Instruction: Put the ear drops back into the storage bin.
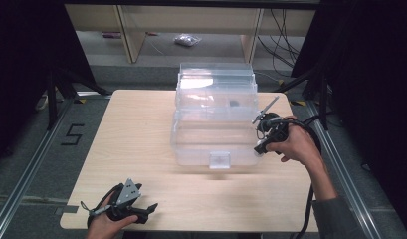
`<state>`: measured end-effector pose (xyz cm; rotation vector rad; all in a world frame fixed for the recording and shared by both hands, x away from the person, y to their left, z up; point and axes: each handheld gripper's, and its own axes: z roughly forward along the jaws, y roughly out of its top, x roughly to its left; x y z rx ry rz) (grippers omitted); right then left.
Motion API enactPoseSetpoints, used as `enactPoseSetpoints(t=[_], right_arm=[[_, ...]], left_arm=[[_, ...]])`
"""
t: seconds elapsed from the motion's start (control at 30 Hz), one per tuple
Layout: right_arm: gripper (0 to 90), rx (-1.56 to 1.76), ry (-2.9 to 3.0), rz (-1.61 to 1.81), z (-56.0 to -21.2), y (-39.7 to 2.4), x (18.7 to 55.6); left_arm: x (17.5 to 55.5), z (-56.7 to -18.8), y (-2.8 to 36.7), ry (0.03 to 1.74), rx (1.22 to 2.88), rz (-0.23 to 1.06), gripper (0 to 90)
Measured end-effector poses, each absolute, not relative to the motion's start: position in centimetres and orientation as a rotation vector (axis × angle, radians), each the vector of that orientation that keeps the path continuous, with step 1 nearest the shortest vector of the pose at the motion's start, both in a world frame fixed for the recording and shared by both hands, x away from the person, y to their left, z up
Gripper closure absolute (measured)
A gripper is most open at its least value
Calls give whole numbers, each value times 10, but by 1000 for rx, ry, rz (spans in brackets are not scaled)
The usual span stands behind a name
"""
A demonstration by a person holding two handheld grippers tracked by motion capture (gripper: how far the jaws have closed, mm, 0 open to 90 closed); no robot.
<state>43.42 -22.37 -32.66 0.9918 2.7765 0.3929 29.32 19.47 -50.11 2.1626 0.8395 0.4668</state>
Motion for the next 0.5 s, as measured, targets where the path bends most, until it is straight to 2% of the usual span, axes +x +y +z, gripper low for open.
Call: enactPoseSetpoints(t=[0.5], right_arm=[[602, 1050, 2774, 364, -331, -213, 472]], left_arm=[[294, -501, 195, 831, 2175, 476, 151]])
